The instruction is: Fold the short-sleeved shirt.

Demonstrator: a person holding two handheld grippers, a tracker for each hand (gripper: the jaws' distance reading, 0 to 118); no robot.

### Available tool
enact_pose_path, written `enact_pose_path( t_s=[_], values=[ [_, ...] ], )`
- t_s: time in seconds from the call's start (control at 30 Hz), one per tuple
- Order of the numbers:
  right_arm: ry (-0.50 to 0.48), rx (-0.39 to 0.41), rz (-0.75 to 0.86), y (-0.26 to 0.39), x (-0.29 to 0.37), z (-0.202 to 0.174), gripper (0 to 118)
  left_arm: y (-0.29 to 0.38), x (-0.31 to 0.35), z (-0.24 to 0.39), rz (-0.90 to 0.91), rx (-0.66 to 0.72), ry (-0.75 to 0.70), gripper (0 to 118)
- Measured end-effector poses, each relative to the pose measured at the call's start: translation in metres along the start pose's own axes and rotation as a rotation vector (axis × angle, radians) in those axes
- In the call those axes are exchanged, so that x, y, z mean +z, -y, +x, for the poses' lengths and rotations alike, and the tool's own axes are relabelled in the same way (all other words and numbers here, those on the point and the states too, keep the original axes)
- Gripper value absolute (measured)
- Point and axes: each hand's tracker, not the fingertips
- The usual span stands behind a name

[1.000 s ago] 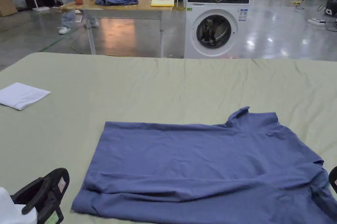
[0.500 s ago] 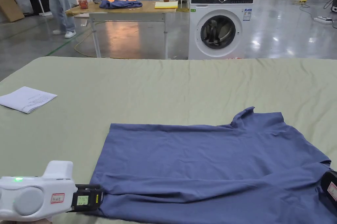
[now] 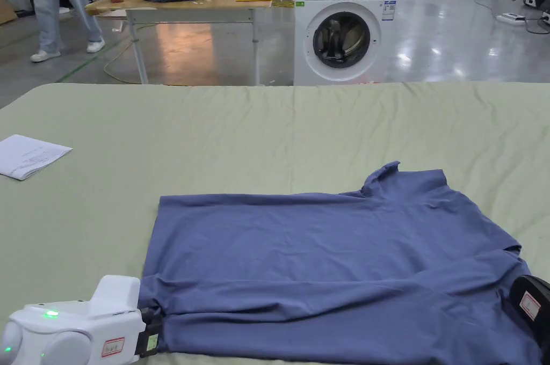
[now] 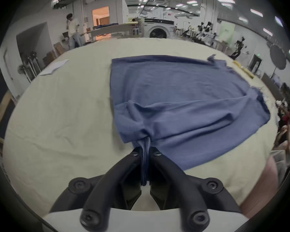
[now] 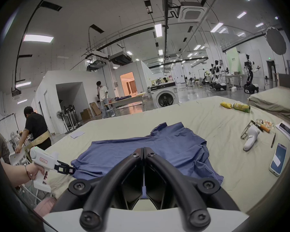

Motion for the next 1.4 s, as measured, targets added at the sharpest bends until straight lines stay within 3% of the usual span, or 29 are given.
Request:
enact_pose_path(
  t_s=[0.13, 0.2, 0.27, 0.3, 0.37, 0.4, 0.5, 0.57, 0.63, 0.7, 0.77, 0.8, 0.87, 0.9, 0.93, 1.0, 1.13, 1.23, 1.3, 1.4],
  values=[
    [0.039, -0.069, -0.023, -0.017, -0.002, 0.03, 0, -0.009, 0.021, 0.0, 0.092, -0.011, -0.001, 1],
    [0.101, -0.106, -0.124, -0.026, -0.011, 0.057, 0, -0.016, 0.034, -0.005, 0.114, -0.021, -0.017, 1],
    [0.092, -0.158, -0.265, -0.029, -0.027, 0.091, 4, -0.023, 0.047, -0.012, 0.127, 0.018, -0.009, 1],
    [0.107, -0.168, -0.337, -0.027, -0.036, 0.102, 29, -0.024, 0.05, -0.015, 0.12, 0.047, 0.006, 1],
    [0.167, -0.144, -0.463, -0.019, -0.054, 0.117, 99, -0.024, 0.053, -0.019, 0.118, 0.056, 0.013, 1],
    [0.181, -0.131, -0.512, -0.013, -0.063, 0.12, 116, -0.026, 0.055, -0.018, 0.118, 0.049, 0.014, 1],
    [0.197, -0.154, -0.637, 0.009, -0.084, 0.147, 111, -0.025, 0.054, -0.012, 0.106, 0.014, 0.0, 1],
    [0.266, -0.148, -0.694, 0.021, -0.099, 0.158, 111, -0.026, 0.053, -0.009, 0.1, 0.011, -0.005, 1],
    [0.295, -0.131, -0.752, 0.029, -0.123, 0.157, 101, -0.024, 0.051, -0.007, 0.09, 0.015, -0.008, 1],
    [0.345, -0.125, -0.808, 0.038, -0.136, 0.164, 78, -0.024, 0.046, -0.01, 0.074, 0.021, -0.016, 1],
    [0.366, -0.011, -0.866, 0.036, -0.139, 0.153, 69, -0.021, 0.043, -0.012, 0.057, 0.035, -0.024, 1],
    [0.358, 0.05, -0.875, 0.032, -0.14, 0.143, 45, -0.02, 0.038, -0.017, 0.043, 0.045, -0.022, 1],
    [0.298, 0.179, -0.89, 0.026, -0.139, 0.121, 23, -0.016, 0.033, -0.018, 0.025, 0.057, -0.025, 1],
    [0.238, 0.208, -0.898, 0.026, -0.139, 0.111, 12, -0.014, 0.032, -0.017, 0.013, 0.064, -0.022, 1],
    [0.206, 0.167, -0.897, 0.027, -0.138, 0.104, 8, -0.014, 0.03, -0.019, 0.012, 0.065, -0.021, 1],
    [0.171, 0.105, -0.898, 0.025, -0.137, 0.102, 8, -0.015, 0.031, -0.02, 0.012, 0.076, -0.016, 1],
    [0.199, 0.072, -0.803, -0.01, -0.122, 0.106, 8, -0.034, 0.055, -0.031, 0.053, 0.12, 0.022, 0],
    [0.192, 0.062, -0.751, -0.044, -0.097, 0.113, 8, -0.05, 0.087, -0.034, 0.11, 0.078, 0.018, 0],
    [0.162, -0.021, -0.725, -0.058, -0.077, 0.118, 8, -0.051, 0.107, -0.036, 0.115, 0.085, 0.02, 0],
    [0.141, -0.077, -0.708, -0.063, -0.044, 0.122, 8, -0.036, 0.135, -0.042, 0.103, 0.068, 0.027, 0]
  ],
)
